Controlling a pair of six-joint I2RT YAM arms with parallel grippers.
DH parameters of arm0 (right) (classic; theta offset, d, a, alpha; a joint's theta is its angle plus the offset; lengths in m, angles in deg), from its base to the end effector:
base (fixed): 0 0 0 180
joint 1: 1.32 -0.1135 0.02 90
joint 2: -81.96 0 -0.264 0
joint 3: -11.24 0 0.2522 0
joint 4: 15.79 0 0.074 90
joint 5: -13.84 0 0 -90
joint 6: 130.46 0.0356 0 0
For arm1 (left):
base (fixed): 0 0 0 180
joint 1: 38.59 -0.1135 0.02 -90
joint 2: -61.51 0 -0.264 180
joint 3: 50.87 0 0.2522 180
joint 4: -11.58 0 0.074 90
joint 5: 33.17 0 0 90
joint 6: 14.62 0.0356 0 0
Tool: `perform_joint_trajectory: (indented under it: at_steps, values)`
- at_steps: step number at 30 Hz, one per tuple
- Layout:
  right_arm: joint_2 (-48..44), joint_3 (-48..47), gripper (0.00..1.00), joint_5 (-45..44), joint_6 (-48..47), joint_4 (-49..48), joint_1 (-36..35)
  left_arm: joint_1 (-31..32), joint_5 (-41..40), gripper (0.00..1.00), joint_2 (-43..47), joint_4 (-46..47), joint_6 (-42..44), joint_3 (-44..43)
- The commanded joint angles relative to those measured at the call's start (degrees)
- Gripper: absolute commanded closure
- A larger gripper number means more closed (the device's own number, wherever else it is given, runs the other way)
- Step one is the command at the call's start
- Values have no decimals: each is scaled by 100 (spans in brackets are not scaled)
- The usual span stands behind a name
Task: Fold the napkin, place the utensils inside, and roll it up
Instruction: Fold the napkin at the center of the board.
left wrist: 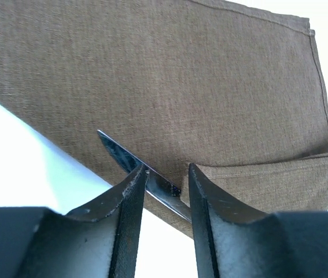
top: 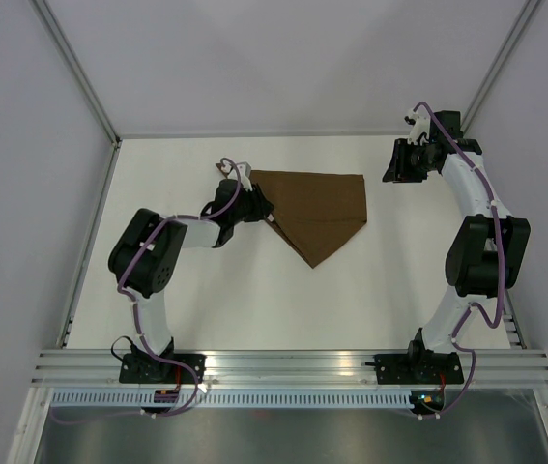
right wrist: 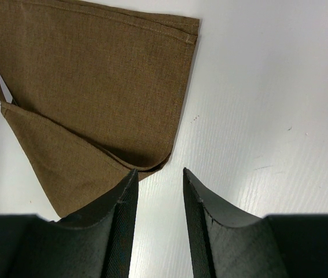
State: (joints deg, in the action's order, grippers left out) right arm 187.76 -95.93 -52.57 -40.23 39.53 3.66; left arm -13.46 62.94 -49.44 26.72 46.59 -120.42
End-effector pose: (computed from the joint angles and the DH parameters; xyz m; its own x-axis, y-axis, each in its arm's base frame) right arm 0.4065 -0.0211 0.2873 -0.8061 0.0739 -0.5872 -0.1518 0.9331 0.3259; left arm 0.3620 -0.1740 0.1449 -0.5960 -0.2493 -0.7633 0.2529 0.8439 -0.4732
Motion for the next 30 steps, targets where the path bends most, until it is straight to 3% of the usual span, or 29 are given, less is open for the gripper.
perform_joint_trajectory:
  at_steps: [1, 13, 20, 30]
  values:
    - [-51, -64, 57, -65, 21, -43, -31, -113, -48, 57, 329, 221, -188, 16]
    - [-33, -187, 57, -22, 30, 27, -67, -1000, -285, 44, 303, -657, -504, -889]
    - [11, -178, 57, -30, 30, 27, -75, -1720, 171, 40, -145, -535, -864, -1346]
    - [64, -152, 57, -74, -129, 10, -75, -2064, 690, 39, -989, -263, -1453, -1865]
